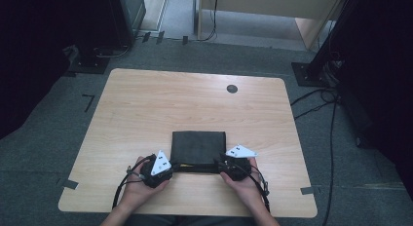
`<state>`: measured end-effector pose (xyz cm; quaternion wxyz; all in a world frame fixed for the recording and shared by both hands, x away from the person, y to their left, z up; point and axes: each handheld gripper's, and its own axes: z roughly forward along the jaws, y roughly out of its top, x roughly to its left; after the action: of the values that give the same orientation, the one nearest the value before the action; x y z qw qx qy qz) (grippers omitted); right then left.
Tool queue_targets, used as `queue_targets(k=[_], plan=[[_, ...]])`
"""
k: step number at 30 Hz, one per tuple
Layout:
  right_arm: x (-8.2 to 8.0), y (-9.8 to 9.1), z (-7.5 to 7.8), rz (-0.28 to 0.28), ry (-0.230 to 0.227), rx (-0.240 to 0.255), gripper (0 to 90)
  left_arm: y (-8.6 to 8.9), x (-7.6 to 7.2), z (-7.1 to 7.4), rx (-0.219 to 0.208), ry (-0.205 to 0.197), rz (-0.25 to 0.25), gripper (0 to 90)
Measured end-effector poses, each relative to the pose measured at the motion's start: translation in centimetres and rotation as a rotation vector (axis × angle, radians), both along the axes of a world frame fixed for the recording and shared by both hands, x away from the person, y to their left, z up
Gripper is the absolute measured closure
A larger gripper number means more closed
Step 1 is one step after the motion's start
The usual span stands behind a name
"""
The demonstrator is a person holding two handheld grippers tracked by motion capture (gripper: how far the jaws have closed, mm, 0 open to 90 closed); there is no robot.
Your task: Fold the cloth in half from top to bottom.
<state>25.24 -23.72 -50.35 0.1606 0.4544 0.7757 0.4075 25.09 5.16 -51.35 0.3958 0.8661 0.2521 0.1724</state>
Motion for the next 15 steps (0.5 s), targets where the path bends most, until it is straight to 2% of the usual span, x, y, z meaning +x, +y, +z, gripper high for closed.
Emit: queue_targets(k=[1, 2, 3, 5, 7, 11, 15], plan=[[0.0, 0.0, -0.4, -0.002, 0.022, -0.026, 64.7, 0.2, 0.1, -0.1, -0.015, 0.009, -0.007, 80.5], [-0.1, -0.2, -0.9, 0.007, 0.023, -0.027, 64.6, 0.4, 0.2, -0.2, -0.021, 0.018, -0.009, 80.6], [-0.2, -0.3, -1.0, 0.014, 0.008, -0.022, 64.6, 0.4, 0.3, -0.2, -0.026, 0.024, -0.008, 80.7], [-0.2, -0.2, -1.0, 0.014, 0.007, -0.03, 64.8, 0.3, 0.2, -0.3, -0.015, 0.011, -0.012, 80.7], [-0.4, 0.1, -1.0, 0.009, -0.008, -0.064, 64.7, 0.2, 0.0, -0.3, -0.002, -0.002, -0.013, 80.7], [-1.0, 0.6, -1.0, -0.002, -0.025, -0.101, 64.7, 0.4, 0.0, -0.3, -0.008, 0.002, -0.016, 80.5], [-1.0, 0.4, -1.1, 0.004, -0.027, -0.088, 64.6, 0.7, -0.2, -0.3, -0.012, 0.006, -0.04, 76.0]])
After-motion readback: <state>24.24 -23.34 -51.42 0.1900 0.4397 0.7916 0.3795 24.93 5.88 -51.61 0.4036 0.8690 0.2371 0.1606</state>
